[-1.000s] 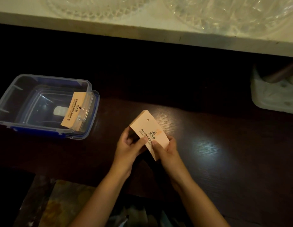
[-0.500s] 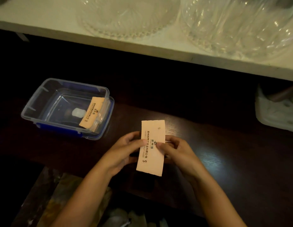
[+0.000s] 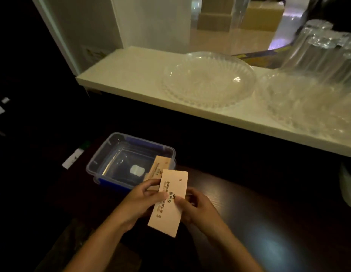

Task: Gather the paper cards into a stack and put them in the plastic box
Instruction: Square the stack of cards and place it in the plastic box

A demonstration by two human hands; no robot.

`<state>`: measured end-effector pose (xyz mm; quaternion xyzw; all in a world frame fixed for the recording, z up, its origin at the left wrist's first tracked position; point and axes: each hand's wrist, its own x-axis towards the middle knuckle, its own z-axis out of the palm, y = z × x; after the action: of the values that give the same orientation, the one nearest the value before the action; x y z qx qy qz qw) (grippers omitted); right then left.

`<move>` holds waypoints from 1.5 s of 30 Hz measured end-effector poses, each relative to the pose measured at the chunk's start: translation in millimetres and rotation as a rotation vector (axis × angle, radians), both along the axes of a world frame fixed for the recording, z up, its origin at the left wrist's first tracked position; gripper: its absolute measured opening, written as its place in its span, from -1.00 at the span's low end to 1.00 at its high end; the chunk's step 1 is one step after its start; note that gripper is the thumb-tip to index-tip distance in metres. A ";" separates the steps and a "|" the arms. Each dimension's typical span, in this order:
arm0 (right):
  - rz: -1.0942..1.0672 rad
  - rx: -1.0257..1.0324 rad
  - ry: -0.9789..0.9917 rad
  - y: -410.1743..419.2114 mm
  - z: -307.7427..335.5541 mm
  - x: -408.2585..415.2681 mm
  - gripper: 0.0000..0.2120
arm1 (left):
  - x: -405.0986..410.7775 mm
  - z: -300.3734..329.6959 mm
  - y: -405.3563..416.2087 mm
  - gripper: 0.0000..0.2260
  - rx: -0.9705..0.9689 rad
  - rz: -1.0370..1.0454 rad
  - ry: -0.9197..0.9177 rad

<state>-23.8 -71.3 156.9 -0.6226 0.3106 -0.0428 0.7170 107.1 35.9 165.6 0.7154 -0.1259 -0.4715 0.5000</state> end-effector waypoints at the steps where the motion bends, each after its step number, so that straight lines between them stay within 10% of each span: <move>1: 0.002 -0.036 -0.012 2.6 2.6 10.7 -0.66 | 12.4 0.8 3.5 -0.70 -0.003 0.010 0.006; 6: 0.003 -0.496 0.006 -2.6 7.4 56.8 -0.63 | 86.4 1.0 17.6 -0.80 -0.044 0.095 0.057; 10: 0.346 -1.175 0.251 -18.0 -14.5 77.9 -0.37 | 139.1 -10.8 19.9 -0.81 -0.030 0.120 0.105; 14: 0.648 -1.435 0.504 -17.1 -32.0 94.7 -0.44 | 168.0 -32.6 9.6 -0.72 0.039 0.066 0.144; 45: 0.806 -1.379 0.359 -22.5 -42.9 108.2 -0.46 | 158.6 -79.9 -29.5 -0.76 0.290 -0.107 -0.128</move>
<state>84.3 -93.8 114.0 -0.9849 0.0769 0.1369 0.0725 265.7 6.4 85.8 0.8009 -0.1259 -0.4642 0.3567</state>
